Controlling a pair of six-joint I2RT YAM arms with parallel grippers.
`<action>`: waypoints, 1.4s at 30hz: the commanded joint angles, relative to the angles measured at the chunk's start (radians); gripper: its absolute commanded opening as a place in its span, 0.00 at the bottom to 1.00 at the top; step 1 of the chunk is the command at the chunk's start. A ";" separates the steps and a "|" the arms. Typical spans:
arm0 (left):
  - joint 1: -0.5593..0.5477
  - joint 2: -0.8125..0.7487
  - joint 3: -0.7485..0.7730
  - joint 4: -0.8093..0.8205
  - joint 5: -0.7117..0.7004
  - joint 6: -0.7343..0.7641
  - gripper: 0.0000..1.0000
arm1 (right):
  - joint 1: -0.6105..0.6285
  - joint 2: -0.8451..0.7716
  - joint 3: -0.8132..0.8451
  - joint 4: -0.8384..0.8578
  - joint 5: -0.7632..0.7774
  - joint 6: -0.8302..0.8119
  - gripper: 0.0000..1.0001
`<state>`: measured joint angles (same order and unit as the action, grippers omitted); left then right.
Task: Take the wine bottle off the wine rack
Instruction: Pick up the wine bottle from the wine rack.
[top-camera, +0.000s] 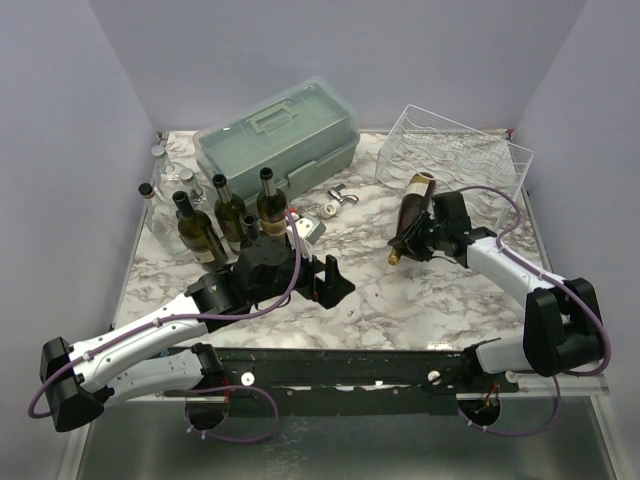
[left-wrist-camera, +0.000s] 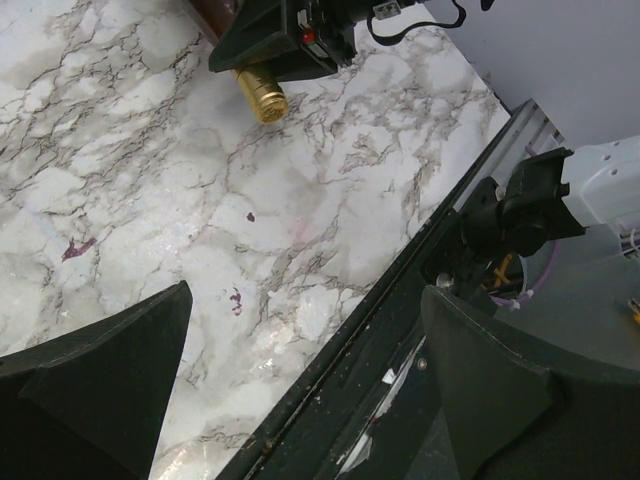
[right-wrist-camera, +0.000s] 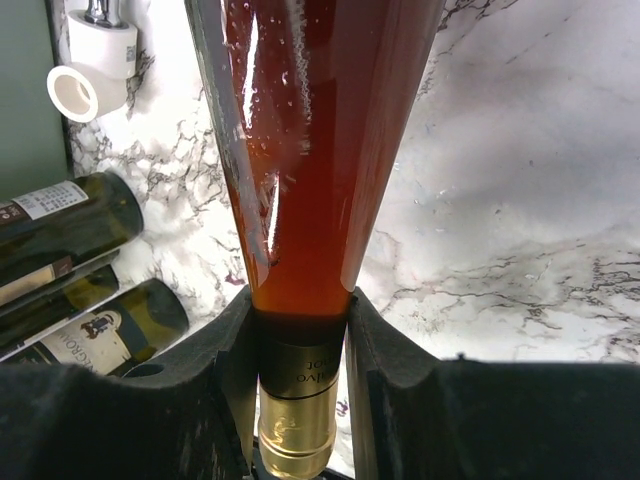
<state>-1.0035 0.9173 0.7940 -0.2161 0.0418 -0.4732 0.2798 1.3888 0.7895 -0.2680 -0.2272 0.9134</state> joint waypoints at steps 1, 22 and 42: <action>-0.005 0.000 -0.013 0.031 0.029 0.005 0.99 | 0.015 -0.065 -0.006 0.031 -0.079 0.005 0.00; -0.006 0.011 -0.021 0.042 0.043 0.013 0.99 | 0.019 -0.136 -0.064 0.021 -0.100 0.024 0.00; -0.006 0.003 -0.036 0.047 0.047 0.011 0.99 | 0.022 -0.189 -0.106 0.017 -0.107 0.024 0.00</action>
<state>-1.0039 0.9268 0.7708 -0.1875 0.0639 -0.4694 0.2947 1.2514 0.6773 -0.2932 -0.2859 0.9272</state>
